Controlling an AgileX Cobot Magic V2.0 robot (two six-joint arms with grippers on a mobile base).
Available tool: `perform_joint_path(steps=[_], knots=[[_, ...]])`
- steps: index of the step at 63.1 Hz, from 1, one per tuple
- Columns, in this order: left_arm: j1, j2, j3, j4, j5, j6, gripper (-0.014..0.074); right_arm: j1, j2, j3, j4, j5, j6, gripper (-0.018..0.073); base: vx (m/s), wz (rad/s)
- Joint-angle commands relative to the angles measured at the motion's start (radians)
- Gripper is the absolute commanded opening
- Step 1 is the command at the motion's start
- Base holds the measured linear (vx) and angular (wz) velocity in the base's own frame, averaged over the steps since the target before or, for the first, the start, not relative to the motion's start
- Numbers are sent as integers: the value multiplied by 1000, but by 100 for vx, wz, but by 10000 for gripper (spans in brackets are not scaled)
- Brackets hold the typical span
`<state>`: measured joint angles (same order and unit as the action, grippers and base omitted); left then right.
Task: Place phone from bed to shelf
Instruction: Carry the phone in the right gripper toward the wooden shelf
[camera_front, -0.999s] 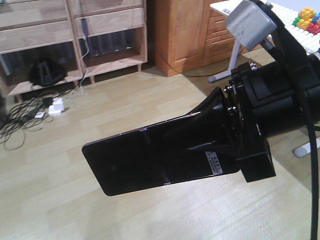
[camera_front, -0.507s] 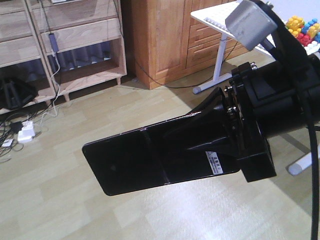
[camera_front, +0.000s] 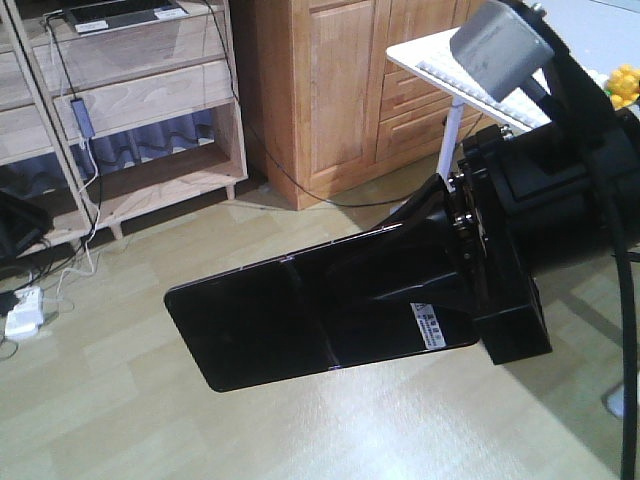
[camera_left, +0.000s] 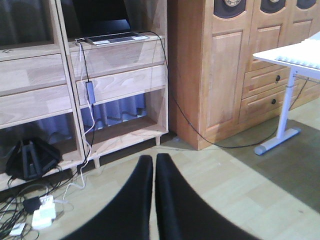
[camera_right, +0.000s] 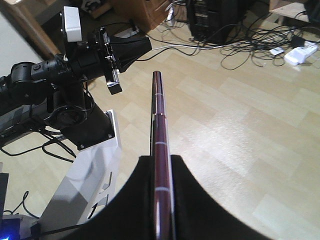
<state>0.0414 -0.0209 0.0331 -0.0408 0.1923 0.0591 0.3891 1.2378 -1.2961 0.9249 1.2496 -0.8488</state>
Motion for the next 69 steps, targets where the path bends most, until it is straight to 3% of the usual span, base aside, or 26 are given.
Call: perform_joint_path(steps=[1,69], knots=[[1,-7,6,-9,-74,0,1,0,-26,-26,69,37,-1,-2,43,1],[1,-7,6,-9,-74,0,1,0,-26,-26,69,36,-1,-2,43,4]])
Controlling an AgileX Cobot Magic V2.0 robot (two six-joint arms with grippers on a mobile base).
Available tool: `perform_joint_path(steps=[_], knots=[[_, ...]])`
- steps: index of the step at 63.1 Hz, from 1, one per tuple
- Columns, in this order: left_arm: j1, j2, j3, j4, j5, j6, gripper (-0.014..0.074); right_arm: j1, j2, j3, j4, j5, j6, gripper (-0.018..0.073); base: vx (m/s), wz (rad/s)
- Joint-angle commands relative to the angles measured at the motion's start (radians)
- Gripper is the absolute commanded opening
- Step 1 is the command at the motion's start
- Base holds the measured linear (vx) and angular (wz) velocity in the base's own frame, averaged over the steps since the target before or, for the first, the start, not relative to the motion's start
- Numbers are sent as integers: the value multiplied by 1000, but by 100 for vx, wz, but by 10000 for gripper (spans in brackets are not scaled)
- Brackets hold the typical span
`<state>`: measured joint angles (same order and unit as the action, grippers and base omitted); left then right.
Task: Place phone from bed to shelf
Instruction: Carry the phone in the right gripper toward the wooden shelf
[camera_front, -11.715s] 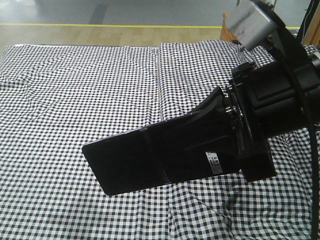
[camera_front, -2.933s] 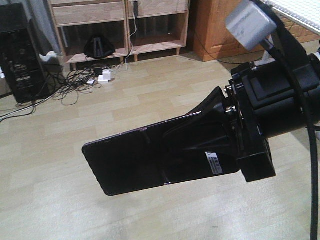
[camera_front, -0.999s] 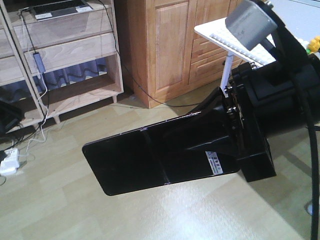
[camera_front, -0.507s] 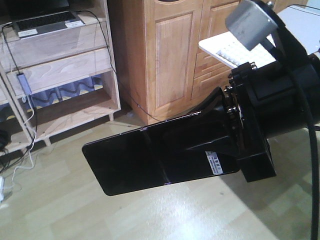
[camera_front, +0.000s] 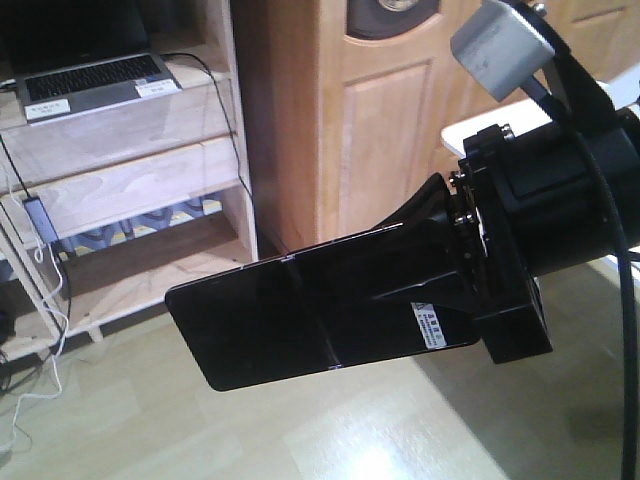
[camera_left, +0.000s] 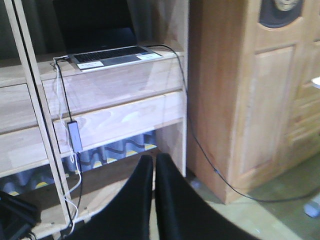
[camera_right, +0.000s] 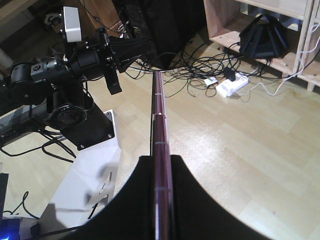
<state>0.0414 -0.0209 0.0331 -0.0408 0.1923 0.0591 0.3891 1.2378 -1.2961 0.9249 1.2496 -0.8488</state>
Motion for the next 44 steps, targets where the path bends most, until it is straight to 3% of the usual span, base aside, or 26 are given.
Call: perform_joint_path(steps=[1,44], knots=[[1,-7,6,-9,-74,0,1,0,-26,-26,69,36,-1,-2,43,20],[1,-7,6,-9,-74,0,1,0,-26,-26,69,36,-1,-2,40,22]])
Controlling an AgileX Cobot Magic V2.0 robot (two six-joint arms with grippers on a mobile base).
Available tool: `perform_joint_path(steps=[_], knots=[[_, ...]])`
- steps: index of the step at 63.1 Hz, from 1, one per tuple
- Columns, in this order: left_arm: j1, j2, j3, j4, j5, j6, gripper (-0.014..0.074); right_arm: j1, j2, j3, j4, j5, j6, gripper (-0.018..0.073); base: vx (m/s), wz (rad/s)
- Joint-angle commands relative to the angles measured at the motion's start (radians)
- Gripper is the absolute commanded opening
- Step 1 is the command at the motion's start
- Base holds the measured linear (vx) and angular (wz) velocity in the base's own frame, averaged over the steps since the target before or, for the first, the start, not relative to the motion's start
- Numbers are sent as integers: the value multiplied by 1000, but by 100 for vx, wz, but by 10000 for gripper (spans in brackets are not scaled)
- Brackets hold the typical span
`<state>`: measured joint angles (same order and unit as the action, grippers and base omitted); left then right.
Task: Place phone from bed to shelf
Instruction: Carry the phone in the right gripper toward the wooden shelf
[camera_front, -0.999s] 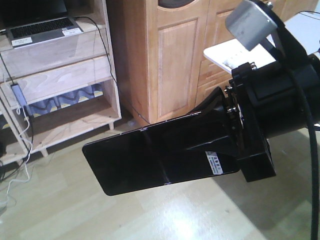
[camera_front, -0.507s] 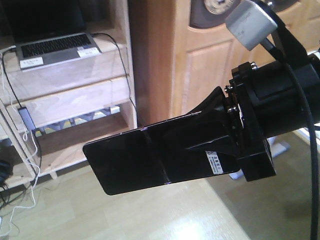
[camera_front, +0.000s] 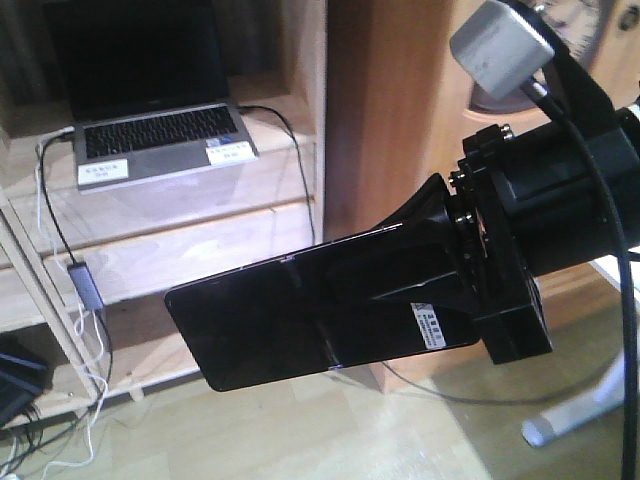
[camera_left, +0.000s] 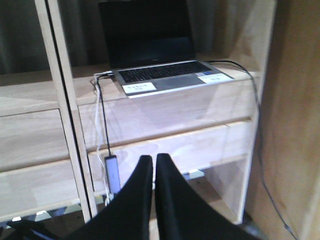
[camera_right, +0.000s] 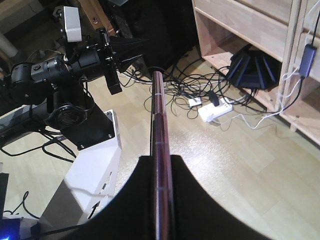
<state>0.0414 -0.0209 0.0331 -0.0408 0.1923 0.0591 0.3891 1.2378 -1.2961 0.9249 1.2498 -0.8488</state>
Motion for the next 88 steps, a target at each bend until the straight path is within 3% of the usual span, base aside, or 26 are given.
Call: perform_joint_path(steps=[1,88], knots=[[1,-7,6,-9,-74,0,1,0,-26,-26,69,36,-1,-2,38,21],[1,-7,6,-9,-74,0,1,0,-26,-26,67,36,-1,-2,27,27]])
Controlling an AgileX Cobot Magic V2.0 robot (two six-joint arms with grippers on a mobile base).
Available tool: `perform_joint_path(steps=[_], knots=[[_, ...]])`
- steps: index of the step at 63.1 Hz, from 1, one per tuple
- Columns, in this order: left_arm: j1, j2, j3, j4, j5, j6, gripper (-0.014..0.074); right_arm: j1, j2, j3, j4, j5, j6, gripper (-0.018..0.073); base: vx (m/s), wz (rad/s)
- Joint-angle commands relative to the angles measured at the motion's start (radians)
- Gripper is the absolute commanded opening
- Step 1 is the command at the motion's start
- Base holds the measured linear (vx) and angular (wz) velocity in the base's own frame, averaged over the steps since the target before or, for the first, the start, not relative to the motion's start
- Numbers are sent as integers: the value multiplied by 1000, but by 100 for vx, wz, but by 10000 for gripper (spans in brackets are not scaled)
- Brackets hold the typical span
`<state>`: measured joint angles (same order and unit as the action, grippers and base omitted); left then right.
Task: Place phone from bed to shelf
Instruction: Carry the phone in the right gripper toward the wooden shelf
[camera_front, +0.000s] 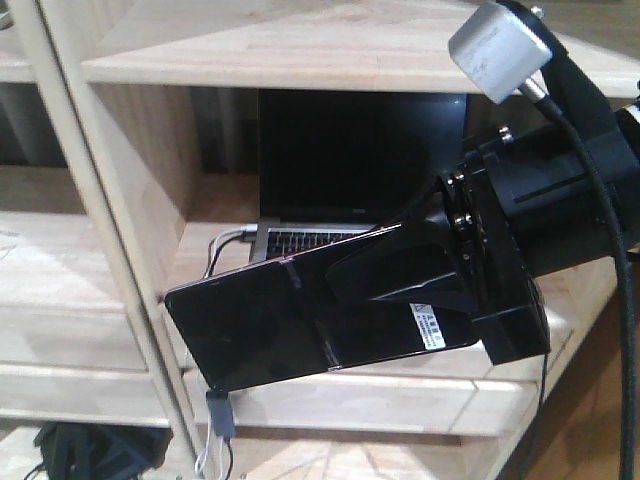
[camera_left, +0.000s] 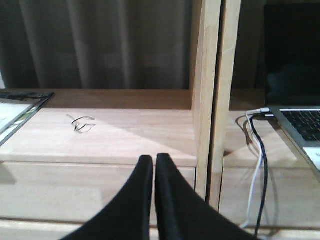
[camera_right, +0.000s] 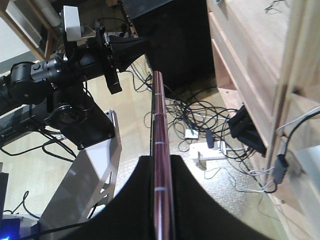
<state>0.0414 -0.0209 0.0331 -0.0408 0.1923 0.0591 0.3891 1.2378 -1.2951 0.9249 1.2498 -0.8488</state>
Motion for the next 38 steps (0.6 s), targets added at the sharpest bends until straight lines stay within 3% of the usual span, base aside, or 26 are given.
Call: perform_joint_path(steps=[1,38], knots=[[1,-7,6,-9,-74,0,1,0,-26,-27,67,36,-1,-2,16,-3],[1,-7,6,-9,-74,0,1,0,-26,-27,67,36,-2,-2,12,-9]])
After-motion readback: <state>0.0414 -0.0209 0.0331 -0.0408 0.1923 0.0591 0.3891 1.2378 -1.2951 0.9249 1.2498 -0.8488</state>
